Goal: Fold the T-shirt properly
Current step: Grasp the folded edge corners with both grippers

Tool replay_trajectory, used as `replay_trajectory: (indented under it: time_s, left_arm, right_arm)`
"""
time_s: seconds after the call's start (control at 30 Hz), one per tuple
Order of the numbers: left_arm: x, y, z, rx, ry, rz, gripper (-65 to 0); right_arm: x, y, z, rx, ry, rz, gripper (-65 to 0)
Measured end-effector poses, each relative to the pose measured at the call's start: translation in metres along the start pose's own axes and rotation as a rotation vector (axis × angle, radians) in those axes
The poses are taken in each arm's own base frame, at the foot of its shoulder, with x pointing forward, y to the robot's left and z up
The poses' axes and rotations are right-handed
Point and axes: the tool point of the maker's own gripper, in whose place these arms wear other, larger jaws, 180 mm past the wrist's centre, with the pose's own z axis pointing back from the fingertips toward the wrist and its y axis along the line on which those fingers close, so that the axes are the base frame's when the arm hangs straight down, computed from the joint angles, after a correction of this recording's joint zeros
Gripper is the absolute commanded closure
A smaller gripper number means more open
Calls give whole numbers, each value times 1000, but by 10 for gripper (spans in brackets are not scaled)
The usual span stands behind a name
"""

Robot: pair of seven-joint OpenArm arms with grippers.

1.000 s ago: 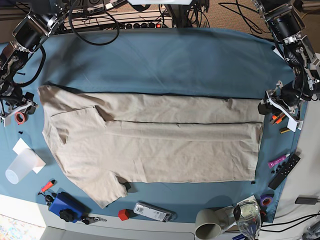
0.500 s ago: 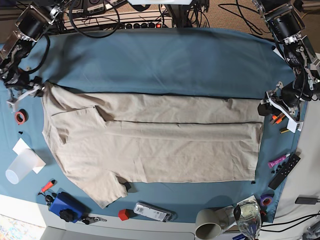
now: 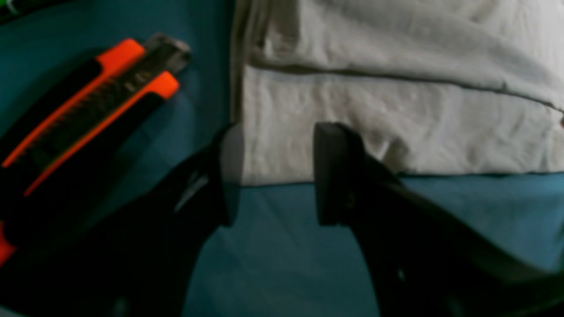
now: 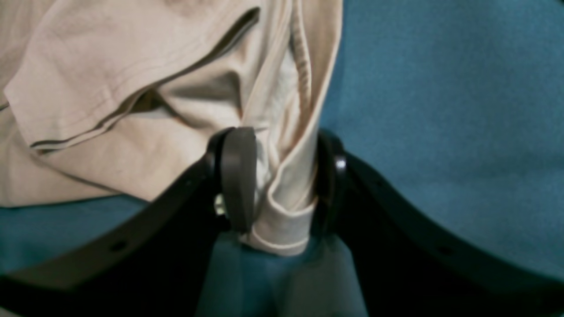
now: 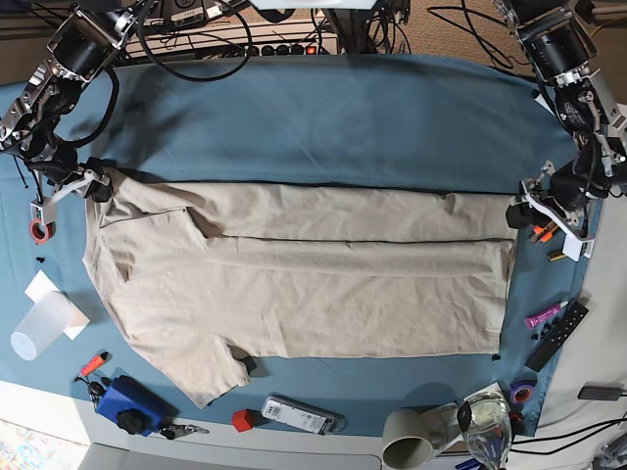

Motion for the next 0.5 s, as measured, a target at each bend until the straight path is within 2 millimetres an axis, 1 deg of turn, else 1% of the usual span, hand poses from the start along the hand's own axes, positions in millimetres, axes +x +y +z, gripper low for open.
replay_trajectory:
  time_s: [0.07, 0.23, 0.27, 0.33, 0.43, 0.5]
  left_arm:
    - [-2, -3, -3, 0, 12, -22, -267]
    - [-5, -19, -12, -39, 35, -76, -267]
    - [-5, -19, -14, -24, 39, -97, -267]
    - [-4, -10, -19, 57, 42, -111, -267]
    - [-8, 17, -19, 250, 87, -124, -267]
    - [-10, 21, -20, 296, 102, -123, -267]
  right_arm:
    - [0, 0, 0, 0, 1, 0, -225]
    - [-1, 0, 0, 0, 3, 0, -225]
    - [-1, 0, 0, 0, 3, 0, -225]
    - [-1, 0, 0, 0, 4, 0, -225]
    - [-1, 0, 0, 0, 3, 0, -225]
    - [-1, 0, 0, 0, 4, 0, -225]
